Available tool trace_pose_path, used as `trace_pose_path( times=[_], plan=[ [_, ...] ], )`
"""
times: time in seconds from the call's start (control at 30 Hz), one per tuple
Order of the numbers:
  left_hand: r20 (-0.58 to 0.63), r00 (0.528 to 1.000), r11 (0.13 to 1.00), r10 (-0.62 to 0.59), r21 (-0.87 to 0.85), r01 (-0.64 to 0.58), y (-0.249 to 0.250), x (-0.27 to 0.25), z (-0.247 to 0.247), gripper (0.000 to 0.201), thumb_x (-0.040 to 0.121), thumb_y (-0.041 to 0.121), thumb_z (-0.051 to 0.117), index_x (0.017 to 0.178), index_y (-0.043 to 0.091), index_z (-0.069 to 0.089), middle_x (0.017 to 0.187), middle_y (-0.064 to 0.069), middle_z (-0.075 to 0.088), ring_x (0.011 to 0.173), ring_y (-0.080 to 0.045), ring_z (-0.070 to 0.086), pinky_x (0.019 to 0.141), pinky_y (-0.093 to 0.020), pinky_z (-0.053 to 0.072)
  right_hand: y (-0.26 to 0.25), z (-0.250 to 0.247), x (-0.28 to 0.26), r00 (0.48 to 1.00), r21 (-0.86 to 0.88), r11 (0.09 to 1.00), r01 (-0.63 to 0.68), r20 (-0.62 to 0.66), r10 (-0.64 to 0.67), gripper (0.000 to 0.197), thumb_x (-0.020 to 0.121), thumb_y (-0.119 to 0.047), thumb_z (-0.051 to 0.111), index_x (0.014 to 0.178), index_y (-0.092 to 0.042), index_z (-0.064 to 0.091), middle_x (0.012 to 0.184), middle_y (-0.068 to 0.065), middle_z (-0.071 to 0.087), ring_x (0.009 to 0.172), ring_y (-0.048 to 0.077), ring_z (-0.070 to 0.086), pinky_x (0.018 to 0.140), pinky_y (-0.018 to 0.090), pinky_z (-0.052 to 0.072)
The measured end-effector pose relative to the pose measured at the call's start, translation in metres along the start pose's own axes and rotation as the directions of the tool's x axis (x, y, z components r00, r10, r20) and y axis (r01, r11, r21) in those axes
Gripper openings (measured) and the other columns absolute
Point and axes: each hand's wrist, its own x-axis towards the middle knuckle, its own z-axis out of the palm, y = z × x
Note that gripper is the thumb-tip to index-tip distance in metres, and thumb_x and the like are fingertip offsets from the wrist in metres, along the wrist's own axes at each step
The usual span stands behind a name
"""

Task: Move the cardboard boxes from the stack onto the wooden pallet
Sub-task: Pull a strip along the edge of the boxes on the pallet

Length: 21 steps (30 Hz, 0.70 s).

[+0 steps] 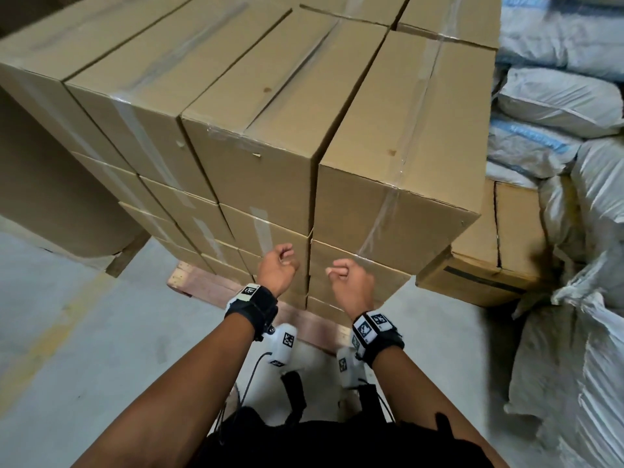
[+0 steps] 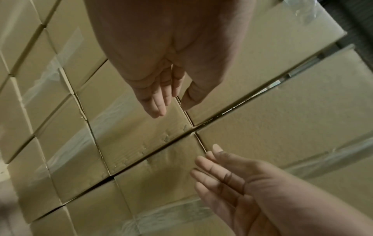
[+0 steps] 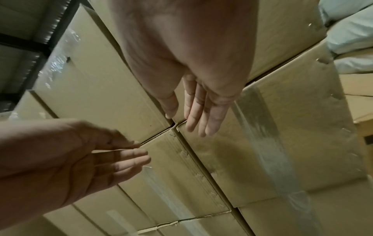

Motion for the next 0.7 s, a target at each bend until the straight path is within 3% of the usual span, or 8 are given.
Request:
trace_pose_path(
  times=[0.07,0.17,0.27,0.4,0.53,0.63,0.7],
  plan=[
    [0.006,0.999,0.998,0.031,0.062,-0.032,0.005,0.012,-0.020,0.043,0.091,0.001,0.062,0.130,0.019,0.063,0.119,0.002,0.068,0.108,-0.021,0.066,0.101,-0.034,0.054,-0.017,0.019,0.006,0.998,0.027,0.999,-0.022,-0.056,0.023,0.013,0.096,-0.021,0.075,0.108,-0.017,0.075,0.087,-0.006,0.075,0.071,-0.008,0.062,0.084,0.005,0.046],
    [0.089,0.996,0.993,0.033,0.108,-0.042,0.003,0.029,-0.053,0.042,0.087,0.015,0.065,0.124,0.032,0.061,0.120,0.007,0.069,0.113,-0.022,0.068,0.106,-0.037,0.052,-0.033,0.049,0.017,0.983,0.018,0.996,-0.089,-0.160,0.091,0.012,0.096,-0.027,0.075,0.105,-0.020,0.076,0.088,-0.004,0.076,0.090,0.013,0.068,0.103,0.026,0.046],
    [0.165,0.985,0.979,0.055,0.186,-0.086,-0.001,0.044,-0.078,0.045,0.093,0.009,0.064,0.135,0.025,0.061,0.134,0.003,0.068,0.114,-0.019,0.067,0.108,-0.035,0.052,-0.046,0.071,0.028,0.957,0.022,0.992,-0.127,-0.261,0.129,0.017,0.097,-0.031,0.074,0.106,-0.017,0.077,0.095,0.001,0.079,0.107,0.024,0.068,0.104,0.029,0.045],
    [0.333,0.940,0.941,0.075,0.287,-0.177,0.006,0.050,-0.092,0.059,0.094,0.006,0.065,0.150,0.019,0.054,0.130,0.013,0.060,0.123,-0.012,0.064,0.116,-0.027,0.041,-0.057,0.080,0.034,0.934,0.027,0.980,-0.200,-0.298,0.198,0.015,0.101,-0.022,0.067,0.109,-0.014,0.077,0.106,0.006,0.080,0.111,0.024,0.067,0.105,0.028,0.045],
    [0.501,0.865,0.972,-0.021,0.211,-0.099,0.006,0.074,-0.081,0.093,0.076,0.009,0.064,0.163,0.020,0.032,0.159,0.001,0.046,0.148,-0.018,0.044,0.126,-0.042,0.032,-0.050,0.093,0.040,0.923,0.117,0.969,-0.219,-0.298,0.244,0.009,0.098,-0.019,0.068,0.102,-0.021,0.076,0.103,0.005,0.080,0.106,0.026,0.072,0.100,0.033,0.054],
    [0.549,0.833,0.983,-0.074,0.182,-0.032,0.004,0.087,-0.069,0.090,0.086,-0.009,0.061,0.165,0.013,0.024,0.165,-0.004,0.036,0.152,-0.020,0.037,0.127,-0.044,0.029,-0.050,0.099,0.036,0.929,0.195,0.963,-0.187,-0.284,0.238,0.018,0.100,-0.008,0.063,0.112,-0.011,0.075,0.106,0.005,0.078,0.104,0.021,0.072,0.102,0.030,0.053],
    [0.561,0.825,0.985,-0.072,0.171,-0.031,-0.001,0.089,-0.064,0.088,0.083,-0.007,0.059,0.163,0.012,0.029,0.161,-0.001,0.040,0.148,-0.019,0.041,0.126,-0.043,0.030,-0.047,0.103,0.037,0.935,0.231,0.960,-0.160,-0.276,0.222,0.022,0.099,-0.003,0.058,0.109,-0.015,0.074,0.102,0.003,0.078,0.104,0.023,0.073,0.105,0.036,0.054]
  ],
)
